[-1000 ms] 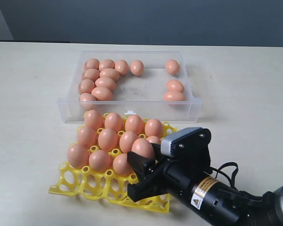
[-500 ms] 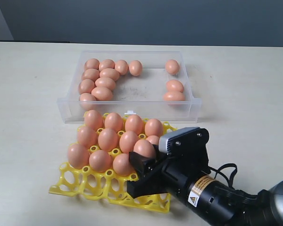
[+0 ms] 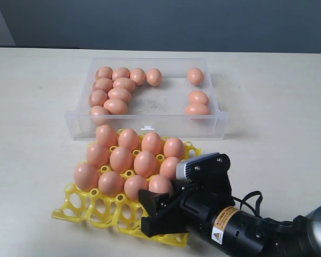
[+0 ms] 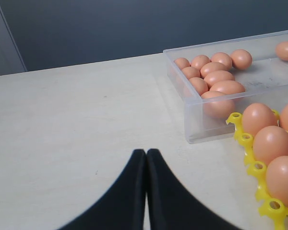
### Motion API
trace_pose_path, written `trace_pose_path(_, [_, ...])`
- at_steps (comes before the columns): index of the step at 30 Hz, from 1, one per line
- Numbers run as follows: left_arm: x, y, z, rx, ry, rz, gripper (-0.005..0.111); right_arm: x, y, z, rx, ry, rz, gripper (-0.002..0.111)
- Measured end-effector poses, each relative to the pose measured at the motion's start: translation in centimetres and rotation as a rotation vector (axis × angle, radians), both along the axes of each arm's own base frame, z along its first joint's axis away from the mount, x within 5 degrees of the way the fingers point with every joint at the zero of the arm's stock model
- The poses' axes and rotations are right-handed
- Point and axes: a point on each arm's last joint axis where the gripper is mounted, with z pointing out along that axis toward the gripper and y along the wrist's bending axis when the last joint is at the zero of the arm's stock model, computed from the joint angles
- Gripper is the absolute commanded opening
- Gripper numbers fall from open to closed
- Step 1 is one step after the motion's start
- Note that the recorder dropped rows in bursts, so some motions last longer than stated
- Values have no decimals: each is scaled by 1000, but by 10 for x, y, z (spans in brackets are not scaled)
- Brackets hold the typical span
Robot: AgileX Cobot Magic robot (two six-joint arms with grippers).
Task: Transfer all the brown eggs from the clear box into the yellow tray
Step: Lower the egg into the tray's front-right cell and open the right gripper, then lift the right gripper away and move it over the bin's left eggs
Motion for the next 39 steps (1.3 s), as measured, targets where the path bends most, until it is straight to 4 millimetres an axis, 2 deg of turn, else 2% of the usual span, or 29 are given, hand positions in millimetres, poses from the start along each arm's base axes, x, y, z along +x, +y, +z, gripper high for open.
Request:
trace_pose_path(7, [0,0,0,0,0,0,0,4,-3,15,13,-70,-37,61])
trace_pose_path(8, [0,0,0,0,0,0,0,5,-3,16,16,-71,-49,56])
trace_pose_path(11, [0,0,0,0,0,0,0,8,-7,20,34,-70,-109,22])
trace_pose_path(14, [0,0,0,0,0,0,0,9,-8,24,47,-73,-129,-1])
trace_pose_path(19, [0,0,0,0,0,0,0,13,-10,39,96,-165,-156,-1])
trace_pose_path(23, [0,0,0,0,0,0,0,29,-14,60,131,-246,-324,-1])
trace_pose_path(25, [0,0,0,0,0,0,0,51,-7,65,0,-203,-310,-1])
trace_pose_path(26, [0,0,0,0,0,0,0,69,6,73,-72,-187,-230,-1])
trace_pose_path(27, [0,0,0,0,0,0,0,77,11,78,-90,-194,-205,-1])
trace_pose_path(28, [0,0,0,0,0,0,0,99,21,96,-84,-225,-205,-1])
trace_pose_path(29, [0,0,0,0,0,0,0,113,23,104,-77,-232,-222,0])
trace_pose_path(30, [0,0,0,0,0,0,0,143,23,118,-88,-201,-230,2])
trace_pose_path(31, [0,0,0,0,0,0,0,160,23,125,-95,-167,-216,14])
trace_pose_path(32, [0,0,0,0,0,0,0,188,26,131,-125,-100,-163,29])
trace_pose_path(33, [0,0,0,0,0,0,0,213,30,139,-143,-49,-113,38])
trace_pose_path(34, [0,0,0,0,0,0,0,225,32,136,-172,-8,-77,54])
trace_pose_path(36, [0,0,0,0,0,0,0,247,45,137,-224,42,20,64])
trace_pose_path(37, [0,0,0,0,0,0,0,258,57,130,-265,84,88,64])
trace_pose_path(39, [0,0,0,0,0,0,0,267,67,122,-296,127,146,64])
